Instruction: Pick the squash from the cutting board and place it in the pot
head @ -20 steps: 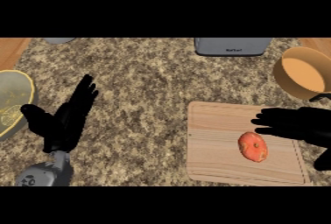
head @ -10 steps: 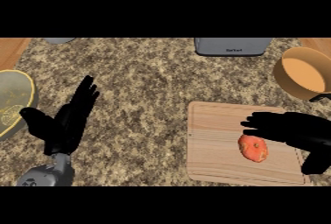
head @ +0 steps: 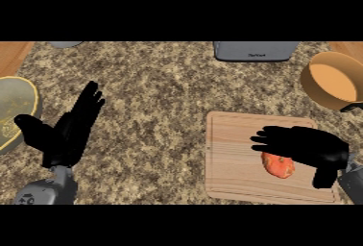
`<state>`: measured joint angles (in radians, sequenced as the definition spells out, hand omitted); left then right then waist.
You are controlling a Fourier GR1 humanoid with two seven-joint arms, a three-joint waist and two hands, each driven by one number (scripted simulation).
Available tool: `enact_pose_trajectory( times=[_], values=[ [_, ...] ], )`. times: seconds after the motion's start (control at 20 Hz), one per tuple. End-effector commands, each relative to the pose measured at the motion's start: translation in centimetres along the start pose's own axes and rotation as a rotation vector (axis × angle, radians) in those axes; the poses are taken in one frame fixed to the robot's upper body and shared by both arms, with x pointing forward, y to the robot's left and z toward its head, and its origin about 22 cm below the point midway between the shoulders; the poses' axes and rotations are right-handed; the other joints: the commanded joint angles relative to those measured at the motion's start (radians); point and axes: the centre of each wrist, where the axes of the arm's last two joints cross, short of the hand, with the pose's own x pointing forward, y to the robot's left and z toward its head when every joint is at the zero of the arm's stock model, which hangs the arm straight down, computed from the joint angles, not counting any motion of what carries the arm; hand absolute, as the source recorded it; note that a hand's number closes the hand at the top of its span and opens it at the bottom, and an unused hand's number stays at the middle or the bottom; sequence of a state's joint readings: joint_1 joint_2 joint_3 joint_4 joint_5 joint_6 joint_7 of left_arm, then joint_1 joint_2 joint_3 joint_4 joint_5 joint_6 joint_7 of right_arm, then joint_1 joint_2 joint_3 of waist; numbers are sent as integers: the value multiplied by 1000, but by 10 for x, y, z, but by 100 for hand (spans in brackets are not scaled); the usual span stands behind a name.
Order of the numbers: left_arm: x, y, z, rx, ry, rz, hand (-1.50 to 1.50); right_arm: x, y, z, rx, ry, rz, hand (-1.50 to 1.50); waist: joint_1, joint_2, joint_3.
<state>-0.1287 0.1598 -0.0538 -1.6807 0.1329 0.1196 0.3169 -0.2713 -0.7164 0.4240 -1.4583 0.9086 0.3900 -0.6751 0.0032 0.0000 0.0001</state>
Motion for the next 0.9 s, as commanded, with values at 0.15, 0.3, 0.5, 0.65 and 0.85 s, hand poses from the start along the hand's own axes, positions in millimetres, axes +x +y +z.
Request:
enact_pose_trajectory(
  times=[0.15,0.3,0.5,0.65,0.85],
  values=[
    [-2,-6,-6,5,-2,1,0,3,10,-7,46,55,67,-150,-4,-1,0],
    [10,5,3,7,-4,-7,0,-5,27,-13,61,50,61,-150,0,0,0],
    [0,-14,-11,2,-18,-5,0,-11,18,-28,82,58,54,-150,-1,0,0],
    [-9,-14,1,-4,22,-14,0,-1,34,-28,67,-72,16,150,-2,0,0],
    [5,-15,2,-6,13,-4,0,-11,25,-25,12,-125,16,150,0,0,0]
  ],
)
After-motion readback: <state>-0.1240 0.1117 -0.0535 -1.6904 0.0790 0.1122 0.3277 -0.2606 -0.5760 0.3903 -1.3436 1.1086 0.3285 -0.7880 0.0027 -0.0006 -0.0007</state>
